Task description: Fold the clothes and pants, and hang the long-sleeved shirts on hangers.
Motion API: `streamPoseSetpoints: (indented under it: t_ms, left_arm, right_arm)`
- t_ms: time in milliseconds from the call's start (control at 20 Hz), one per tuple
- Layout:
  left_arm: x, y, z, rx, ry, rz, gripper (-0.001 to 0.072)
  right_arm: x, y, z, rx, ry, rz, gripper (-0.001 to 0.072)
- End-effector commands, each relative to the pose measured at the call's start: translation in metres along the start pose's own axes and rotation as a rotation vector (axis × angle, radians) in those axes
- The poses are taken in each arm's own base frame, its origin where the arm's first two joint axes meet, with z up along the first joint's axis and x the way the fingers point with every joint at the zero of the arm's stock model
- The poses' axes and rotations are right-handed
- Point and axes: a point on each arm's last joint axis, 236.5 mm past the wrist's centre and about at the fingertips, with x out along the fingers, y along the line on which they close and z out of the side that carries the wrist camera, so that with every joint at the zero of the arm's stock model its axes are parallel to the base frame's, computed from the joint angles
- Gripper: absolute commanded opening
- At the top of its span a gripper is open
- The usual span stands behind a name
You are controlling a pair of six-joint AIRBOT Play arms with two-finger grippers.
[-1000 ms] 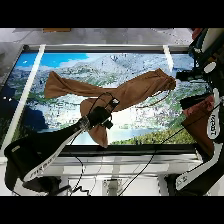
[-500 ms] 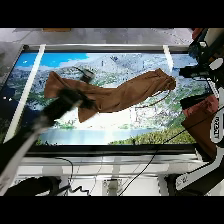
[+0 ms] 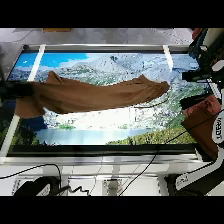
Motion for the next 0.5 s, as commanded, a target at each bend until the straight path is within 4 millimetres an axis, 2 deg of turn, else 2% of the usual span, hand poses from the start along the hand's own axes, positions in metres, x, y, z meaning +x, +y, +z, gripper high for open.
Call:
streamPoseSetpoints:
  t_ms: [0, 50, 100, 150, 200, 350, 450]
  left_arm:
    - [0.018, 0.037, -0.024, -0.026, 0.077, 0.079, 0.0024]
    - [0.029, 0.041, -0.027, -0.031, 0.084, 0.09, 0.0025]
    - [0.041, 0.044, -0.028, -0.036, 0.088, 0.099, 0.0024]
    - [0.052, 0.046, -0.03, -0.036, 0.099, 0.104, 0.0025]
    - [0.063, 0.045, -0.034, -0.034, 0.119, 0.105, 0.0025]
    - [0.086, 0.026, -0.047, -0.044, 0.186, 0.054, 0.0026]
    - [0.093, 0.016, -0.053, -0.06, 0.209, 0.022, 0.0026]
  right_arm:
    - [0.011, 0.008, -0.045, 0.092, 0.101, 0.129, 0.0032]
    - [0.016, 0.013, -0.057, 0.128, 0.12, 0.17, 0.012]
    - [0.022, 0.019, -0.064, 0.151, 0.13, 0.193, 0.0322]
    - [0.028, 0.024, -0.067, 0.175, 0.126, 0.209, 0.0468]
    - [0.035, 0.033, -0.068, 0.196, 0.119, 0.234, 0.0504]
    - [0.057, 0.056, -0.079, 0.228, 0.175, 0.276, 0.0503]
    - [0.07, 0.077, -0.09, 0.102, 0.21, 0.32, 0.0493]
